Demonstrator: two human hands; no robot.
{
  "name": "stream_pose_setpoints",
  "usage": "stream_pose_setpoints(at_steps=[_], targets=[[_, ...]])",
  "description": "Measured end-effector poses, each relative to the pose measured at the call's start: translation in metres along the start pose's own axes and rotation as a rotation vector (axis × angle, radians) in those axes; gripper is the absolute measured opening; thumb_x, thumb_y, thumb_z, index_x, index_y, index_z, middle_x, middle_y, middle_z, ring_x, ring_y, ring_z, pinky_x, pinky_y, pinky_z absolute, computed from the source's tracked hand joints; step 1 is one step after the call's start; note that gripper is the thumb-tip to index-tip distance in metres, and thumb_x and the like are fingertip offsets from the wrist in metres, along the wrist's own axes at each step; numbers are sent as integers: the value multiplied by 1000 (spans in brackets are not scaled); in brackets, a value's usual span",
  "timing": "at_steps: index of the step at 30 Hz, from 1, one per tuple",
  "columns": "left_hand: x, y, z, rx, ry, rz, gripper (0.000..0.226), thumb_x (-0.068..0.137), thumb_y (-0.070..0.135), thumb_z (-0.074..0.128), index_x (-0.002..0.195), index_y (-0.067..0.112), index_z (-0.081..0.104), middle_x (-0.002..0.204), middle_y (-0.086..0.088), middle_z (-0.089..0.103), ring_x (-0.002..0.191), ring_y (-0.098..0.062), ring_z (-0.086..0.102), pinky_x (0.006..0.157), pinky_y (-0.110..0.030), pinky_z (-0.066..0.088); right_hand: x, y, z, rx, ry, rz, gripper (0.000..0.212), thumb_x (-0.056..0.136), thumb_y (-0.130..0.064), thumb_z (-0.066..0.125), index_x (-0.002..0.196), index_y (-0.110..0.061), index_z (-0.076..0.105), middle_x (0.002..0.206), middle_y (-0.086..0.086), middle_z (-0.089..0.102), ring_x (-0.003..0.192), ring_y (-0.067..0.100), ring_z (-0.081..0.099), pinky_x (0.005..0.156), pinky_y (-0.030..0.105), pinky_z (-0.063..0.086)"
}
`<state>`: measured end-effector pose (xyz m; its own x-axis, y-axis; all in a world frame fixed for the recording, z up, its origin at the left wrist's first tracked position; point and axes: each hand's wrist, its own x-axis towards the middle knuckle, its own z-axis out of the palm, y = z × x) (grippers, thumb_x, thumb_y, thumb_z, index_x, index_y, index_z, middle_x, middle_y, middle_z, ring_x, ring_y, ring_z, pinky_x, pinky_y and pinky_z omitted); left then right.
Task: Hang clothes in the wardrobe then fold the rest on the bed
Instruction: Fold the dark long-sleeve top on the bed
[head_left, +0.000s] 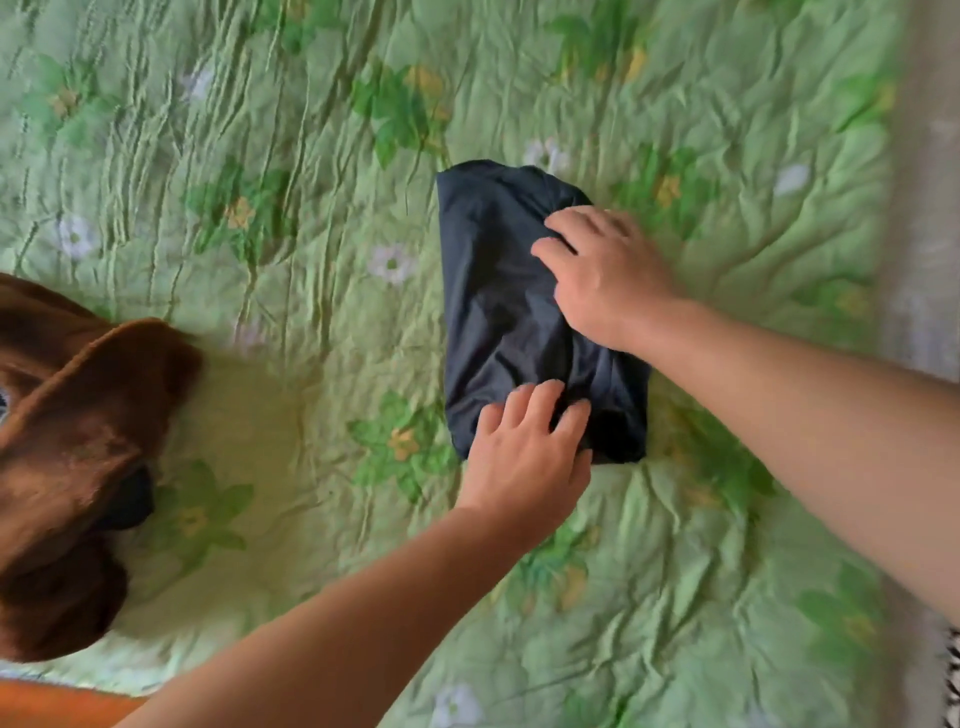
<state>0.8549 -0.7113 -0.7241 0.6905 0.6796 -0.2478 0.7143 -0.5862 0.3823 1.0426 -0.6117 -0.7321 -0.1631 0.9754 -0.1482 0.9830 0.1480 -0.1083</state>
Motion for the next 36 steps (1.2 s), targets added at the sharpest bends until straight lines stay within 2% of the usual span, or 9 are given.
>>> stream_pose_setpoints(at_steps=[6,11,14,18,22,24,29,32,36], targets=[[2,-33,29,188,-366,174,82,98,56,45,158,37,-8,166,-8,-23,151,-28,-26,119,-63,-7,31,-28,34,-103,-414,-74,69,103,-57,32,159,-41,-7,169,2,-18,154,28,-22,119,68,-8],[-3,-46,22,-97,2,82,50,96,54,48,142,35,51,162,-4,30,154,-26,11,119,-61,14,49,-27,25,30,-292,-2,61,97,-55,51,153,-38,32,164,8,22,151,31,18,116,60,19],[-14,-53,19,-349,244,-358,53,89,50,62,138,34,49,153,-4,34,145,-27,30,115,-49,28,63,-20,15,40,-73,166,68,91,-51,62,149,-28,37,155,15,30,142,39,28,108,56,31],[-11,-64,18,-875,170,-814,68,80,38,80,138,26,45,124,2,59,113,-16,59,101,-38,49,80,-6,14,162,-301,397,103,85,-59,68,160,-29,4,161,17,23,145,42,28,112,63,28],[-4,-72,16,-1072,-8,-836,22,76,22,81,94,23,68,73,15,72,65,5,66,56,-14,51,86,-5,16,267,-243,499,82,83,-52,75,144,-14,35,135,15,55,118,39,58,88,46,48],[-2,-78,11,-1113,-24,-836,12,71,21,77,79,16,70,62,13,68,56,2,61,54,-18,48,85,-1,14,402,-271,558,59,80,-45,79,120,-11,53,115,12,61,103,35,61,75,37,43],[-4,-109,-22,-1479,111,-909,14,80,10,71,94,11,69,82,-6,68,77,-21,64,67,-34,53,54,17,-8,768,-163,785,35,74,-38,80,99,-19,62,88,-2,62,74,18,59,60,29,42],[-7,-139,-43,-1620,218,-902,14,95,8,60,108,13,61,97,-9,67,85,-21,65,68,-34,56,15,23,-13,1093,-182,884,39,75,-35,81,106,-14,68,95,6,74,82,25,72,74,34,57],[-11,-137,-41,-1576,49,-868,45,95,18,68,130,17,40,108,-16,68,91,-34,67,78,-48,52,-33,18,-5,1318,-249,1015,43,78,-37,83,111,-16,68,93,3,79,84,28,76,70,35,58]])
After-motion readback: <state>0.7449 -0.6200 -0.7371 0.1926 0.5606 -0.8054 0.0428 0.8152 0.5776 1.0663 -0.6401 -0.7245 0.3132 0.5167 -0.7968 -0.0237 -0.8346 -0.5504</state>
